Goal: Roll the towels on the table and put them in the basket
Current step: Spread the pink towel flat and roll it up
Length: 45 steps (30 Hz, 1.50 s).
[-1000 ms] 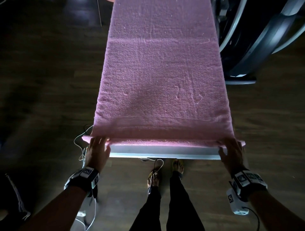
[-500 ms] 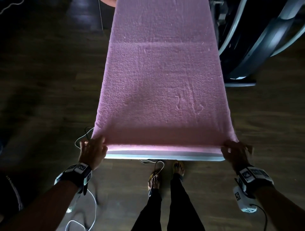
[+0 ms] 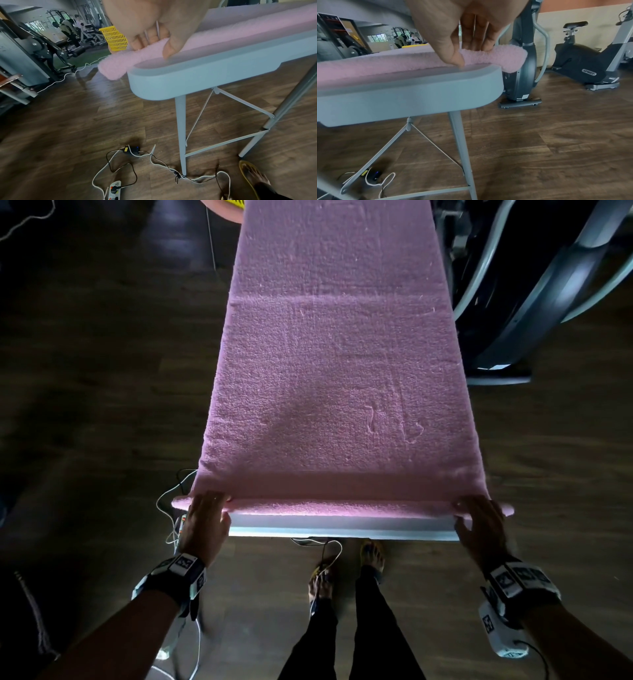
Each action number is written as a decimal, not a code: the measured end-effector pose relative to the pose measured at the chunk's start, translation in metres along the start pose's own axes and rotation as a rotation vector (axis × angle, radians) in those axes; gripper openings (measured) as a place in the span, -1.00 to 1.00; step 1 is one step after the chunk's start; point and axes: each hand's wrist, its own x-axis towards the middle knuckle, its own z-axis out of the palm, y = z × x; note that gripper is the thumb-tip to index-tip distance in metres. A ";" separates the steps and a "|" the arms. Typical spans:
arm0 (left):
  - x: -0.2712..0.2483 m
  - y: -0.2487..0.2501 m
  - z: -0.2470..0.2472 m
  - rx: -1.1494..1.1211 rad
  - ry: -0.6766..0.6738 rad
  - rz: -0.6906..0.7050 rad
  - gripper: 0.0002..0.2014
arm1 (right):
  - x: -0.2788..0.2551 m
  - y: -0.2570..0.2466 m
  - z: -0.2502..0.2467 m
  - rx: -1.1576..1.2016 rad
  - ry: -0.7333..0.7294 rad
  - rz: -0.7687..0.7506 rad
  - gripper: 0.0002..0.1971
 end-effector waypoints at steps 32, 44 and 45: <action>0.018 0.005 -0.012 0.008 -0.050 0.025 -0.63 | 0.009 -0.021 -0.022 -0.201 0.030 0.036 -0.71; 0.026 0.004 -0.006 0.080 -0.075 0.036 -0.62 | 0.020 -0.023 -0.019 -0.193 0.057 0.010 -0.85; 0.023 0.003 -0.003 0.047 -0.092 0.052 -0.51 | 0.020 -0.024 -0.019 -0.169 0.016 0.013 -0.88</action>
